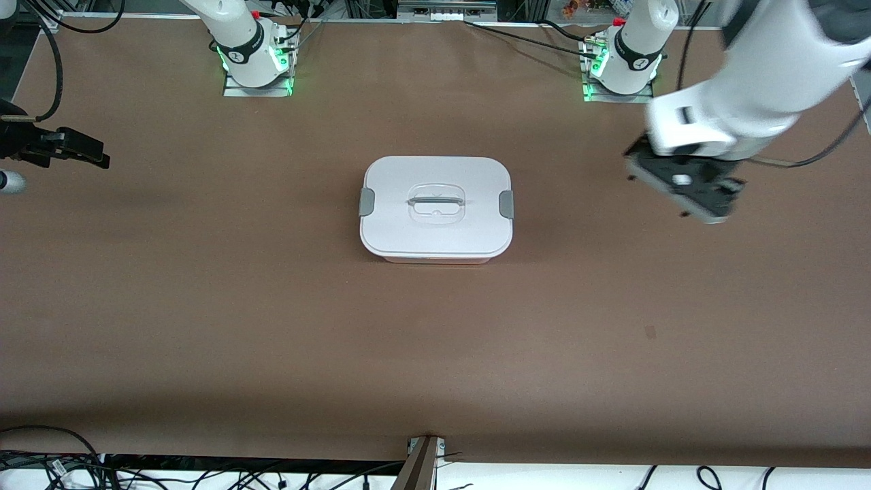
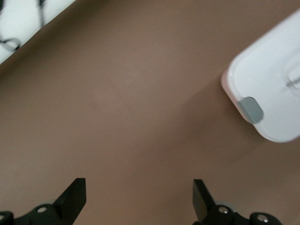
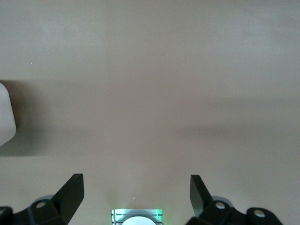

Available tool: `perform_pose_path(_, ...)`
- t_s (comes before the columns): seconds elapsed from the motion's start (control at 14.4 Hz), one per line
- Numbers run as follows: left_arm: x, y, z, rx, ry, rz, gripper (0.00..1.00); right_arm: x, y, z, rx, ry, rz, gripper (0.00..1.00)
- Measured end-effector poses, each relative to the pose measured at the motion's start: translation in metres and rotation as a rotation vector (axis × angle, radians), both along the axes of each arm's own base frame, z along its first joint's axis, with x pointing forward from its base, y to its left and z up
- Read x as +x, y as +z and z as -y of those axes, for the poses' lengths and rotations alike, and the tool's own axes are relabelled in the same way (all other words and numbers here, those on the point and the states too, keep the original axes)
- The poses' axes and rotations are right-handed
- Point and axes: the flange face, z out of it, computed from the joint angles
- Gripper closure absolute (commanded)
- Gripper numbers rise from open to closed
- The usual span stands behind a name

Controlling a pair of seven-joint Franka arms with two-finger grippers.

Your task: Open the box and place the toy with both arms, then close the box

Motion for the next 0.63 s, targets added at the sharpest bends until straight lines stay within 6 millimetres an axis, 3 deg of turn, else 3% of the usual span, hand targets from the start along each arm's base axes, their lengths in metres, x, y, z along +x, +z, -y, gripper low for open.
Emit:
perform_pose_path(0.14, -0.013, 0.008, -0.040, -0.016, 0.223, 0.040, 0.00, 0.000, 0.000, 0.000, 0.000, -0.001, 0.000, 0.00)
perform_pose_path(0.35, -0.029, 0.008, -0.078, -0.023, 0.463, 0.043, 0.00, 0.000, 0.000, 0.002, 0.000, -0.003, 0.000, 0.00)
perform_pose_path(0.49, -0.029, 0.003, -0.093, -0.020, 0.506, 0.034, 0.00, 0.000, 0.000, 0.003, 0.000, -0.005, 0.000, 0.00)
perform_pose_path(0.63, -0.029, 0.000, -0.094, -0.020, 0.517, 0.034, 0.00, 0.000, 0.000, 0.003, 0.000, -0.006, 0.000, 0.00)
